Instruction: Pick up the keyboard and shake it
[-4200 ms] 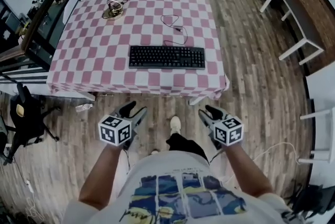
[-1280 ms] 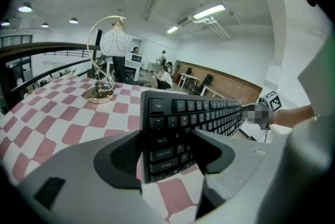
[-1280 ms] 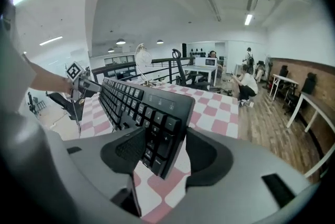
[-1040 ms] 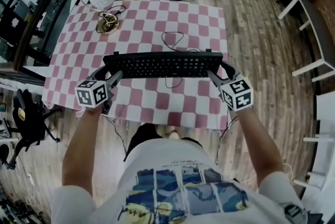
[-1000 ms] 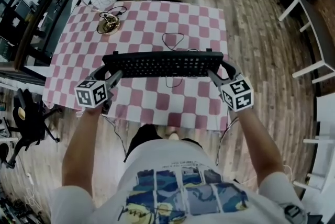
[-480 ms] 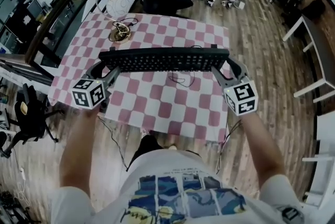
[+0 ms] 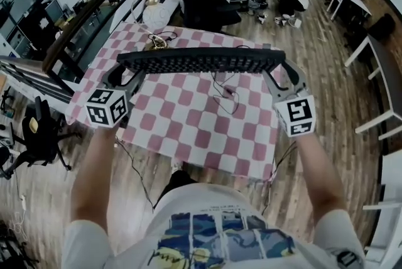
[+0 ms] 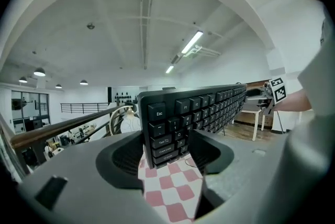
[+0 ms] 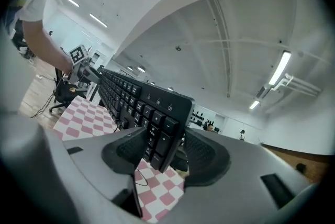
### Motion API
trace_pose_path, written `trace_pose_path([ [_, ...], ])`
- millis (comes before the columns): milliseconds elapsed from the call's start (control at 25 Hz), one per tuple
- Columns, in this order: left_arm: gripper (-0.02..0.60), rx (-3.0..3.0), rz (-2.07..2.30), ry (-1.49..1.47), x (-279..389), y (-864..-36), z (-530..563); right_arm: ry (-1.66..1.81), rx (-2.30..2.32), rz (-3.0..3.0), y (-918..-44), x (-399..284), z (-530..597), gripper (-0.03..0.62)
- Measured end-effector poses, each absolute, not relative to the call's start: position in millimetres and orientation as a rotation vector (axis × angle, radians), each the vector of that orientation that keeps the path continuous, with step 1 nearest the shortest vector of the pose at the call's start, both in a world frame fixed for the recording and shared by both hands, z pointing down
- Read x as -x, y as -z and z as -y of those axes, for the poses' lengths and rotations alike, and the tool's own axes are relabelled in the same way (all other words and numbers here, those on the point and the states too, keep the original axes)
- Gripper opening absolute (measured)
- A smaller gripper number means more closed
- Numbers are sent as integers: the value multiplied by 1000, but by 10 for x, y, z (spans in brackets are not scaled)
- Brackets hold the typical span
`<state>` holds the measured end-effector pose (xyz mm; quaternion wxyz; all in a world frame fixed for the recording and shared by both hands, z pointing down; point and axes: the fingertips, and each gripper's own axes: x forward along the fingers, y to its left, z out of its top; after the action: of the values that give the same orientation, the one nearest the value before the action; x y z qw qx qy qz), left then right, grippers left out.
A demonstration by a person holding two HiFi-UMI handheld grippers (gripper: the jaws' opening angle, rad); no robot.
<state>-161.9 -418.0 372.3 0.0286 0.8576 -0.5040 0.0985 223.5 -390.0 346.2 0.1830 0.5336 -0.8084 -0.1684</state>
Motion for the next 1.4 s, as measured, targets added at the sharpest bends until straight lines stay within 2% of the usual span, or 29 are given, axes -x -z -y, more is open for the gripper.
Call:
trace_pose_path([
  [960, 259, -2796, 1871, -143, 1864, -2514, 3888, 918, -1628, 2202, -2362, -2026, 3657, 221],
  [1400, 259, -2815, 1988, -81, 1983, -2259, 3780, 1085, -1663, 2126, -2085, -1924, 3528, 222],
])
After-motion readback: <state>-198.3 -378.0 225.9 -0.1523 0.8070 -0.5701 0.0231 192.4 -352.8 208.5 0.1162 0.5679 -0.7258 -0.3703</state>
